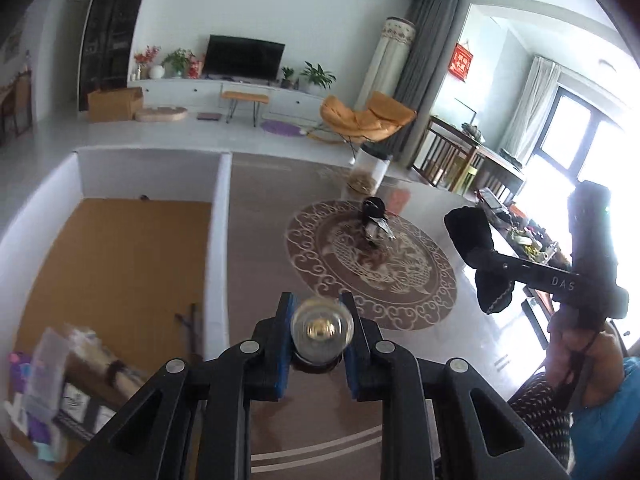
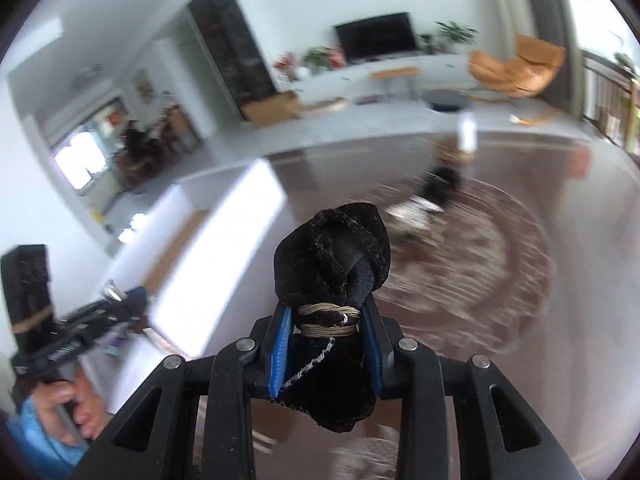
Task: Organize objects
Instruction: 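Carry tube and pouch into the bin and open both tools, then move both empty tools back over the table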
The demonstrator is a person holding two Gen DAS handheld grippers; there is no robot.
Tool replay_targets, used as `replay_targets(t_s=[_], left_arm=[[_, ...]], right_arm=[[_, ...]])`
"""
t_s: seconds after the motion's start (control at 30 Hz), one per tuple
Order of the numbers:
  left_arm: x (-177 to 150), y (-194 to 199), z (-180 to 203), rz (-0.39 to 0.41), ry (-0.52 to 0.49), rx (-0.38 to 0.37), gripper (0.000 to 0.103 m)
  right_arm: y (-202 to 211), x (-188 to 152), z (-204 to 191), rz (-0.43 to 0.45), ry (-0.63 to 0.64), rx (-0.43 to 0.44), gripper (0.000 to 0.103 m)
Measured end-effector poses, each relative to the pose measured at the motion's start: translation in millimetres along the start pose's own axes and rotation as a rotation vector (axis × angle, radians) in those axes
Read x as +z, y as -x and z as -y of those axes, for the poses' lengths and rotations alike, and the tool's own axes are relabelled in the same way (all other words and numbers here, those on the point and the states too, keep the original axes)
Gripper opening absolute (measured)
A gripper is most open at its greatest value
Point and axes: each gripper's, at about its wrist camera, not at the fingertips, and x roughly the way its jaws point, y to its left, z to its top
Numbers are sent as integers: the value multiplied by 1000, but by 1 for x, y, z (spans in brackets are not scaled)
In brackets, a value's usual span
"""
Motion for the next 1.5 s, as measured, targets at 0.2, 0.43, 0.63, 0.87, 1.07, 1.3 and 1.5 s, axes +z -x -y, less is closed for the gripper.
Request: replay_targets(t_s=[0.2,0.43,0.63,0.87,1.07,1.3,1.5], left_arm=[[0,31,-13,52,30,-32,21],[19,86,-65,131,122,22,21],[19,62,-150,-41,228,276,39],[-7,31,-181,-149,283,413,73],[3,36,-124,-49,203,368,73],[-8,-1,34,-84,-65,77,103],[-59,-114,101,-271,-137,70,103]], right_arm=[[8,5,-42,-5,85,16,32],[-16,40,-122,-47,186,161,32],[-105,51,-206,-182,236,276,54],[-154,20,-212,-313,184,329,72],[-109,4,-147,-148,196,193,88],[-79,-72,24,-103,68,-252,93],[-65,-103,124,-160,-77,-508,93]])
